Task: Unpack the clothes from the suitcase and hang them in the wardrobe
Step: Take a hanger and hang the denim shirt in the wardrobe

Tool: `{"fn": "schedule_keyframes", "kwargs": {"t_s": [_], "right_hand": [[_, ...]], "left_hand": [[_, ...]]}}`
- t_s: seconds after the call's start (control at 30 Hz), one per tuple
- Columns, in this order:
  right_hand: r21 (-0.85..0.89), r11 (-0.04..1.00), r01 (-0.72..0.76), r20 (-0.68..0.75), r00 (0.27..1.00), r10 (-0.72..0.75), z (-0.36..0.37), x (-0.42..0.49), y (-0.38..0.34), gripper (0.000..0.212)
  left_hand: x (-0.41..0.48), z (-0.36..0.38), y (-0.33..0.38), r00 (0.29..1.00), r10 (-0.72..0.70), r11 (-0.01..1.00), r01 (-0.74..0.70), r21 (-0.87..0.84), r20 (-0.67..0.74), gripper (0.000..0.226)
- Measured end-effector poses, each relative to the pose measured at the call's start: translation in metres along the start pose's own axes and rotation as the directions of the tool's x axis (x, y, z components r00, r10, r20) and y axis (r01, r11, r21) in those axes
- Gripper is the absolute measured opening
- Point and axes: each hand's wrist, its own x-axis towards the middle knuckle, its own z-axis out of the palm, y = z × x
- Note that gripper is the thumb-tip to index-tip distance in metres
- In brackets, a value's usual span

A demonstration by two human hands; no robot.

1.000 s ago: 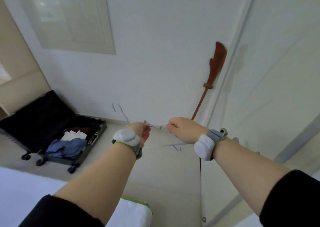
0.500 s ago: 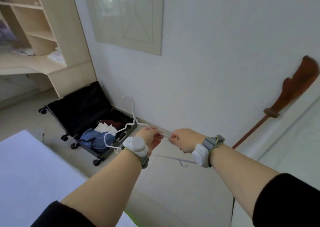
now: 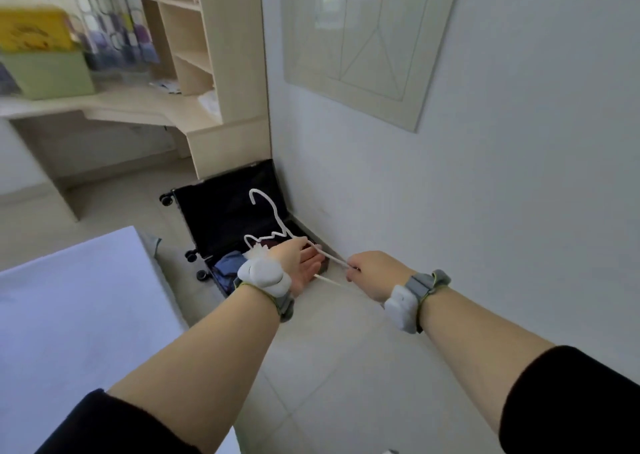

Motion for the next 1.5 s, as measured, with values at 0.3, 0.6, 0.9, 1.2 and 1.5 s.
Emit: {"fn": "schedule_keyframes", "kwargs": {"t_s": [0.3, 0.6, 0.9, 1.2, 1.5], "right_hand": [[-0.024, 0.971, 0.237, 0.213, 0.95, -0.227, -0.023, 0.135, 0.093, 0.035], [-0.122, 0.931, 0.343, 0.253, 0.918, -0.305, -0.03, 0.264, 0.099, 0.023], [0.06, 0.912, 0.406, 0.324, 0.856, -0.403, -0.015, 0.417, 0.018, 0.054], [0.146, 0.892, 0.428, 0.307, 0.837, -0.452, -0.003, 0.566, -0.032, 0.035], [0.121, 0.889, 0.441, 0.321, 0.83, -0.456, 0.025, 0.723, -0.012, 0.03]], "left_hand": [[0.125, 0.033, 0.036, 0.97, -0.07, 0.935, -0.017, -0.353, -0.231, 0.047], [0.2, 0.037, 0.068, 0.917, -0.084, 0.888, -0.108, -0.446, -0.389, 0.043], [0.326, -0.013, 0.134, 0.933, -0.131, 0.945, 0.016, -0.326, -0.334, 0.013], [0.436, -0.066, 0.206, 0.938, -0.158, 0.968, 0.085, -0.236, -0.308, 0.024], [0.539, -0.125, 0.243, 0.817, -0.179, 0.975, 0.071, -0.212, -0.548, 0.022]]}}
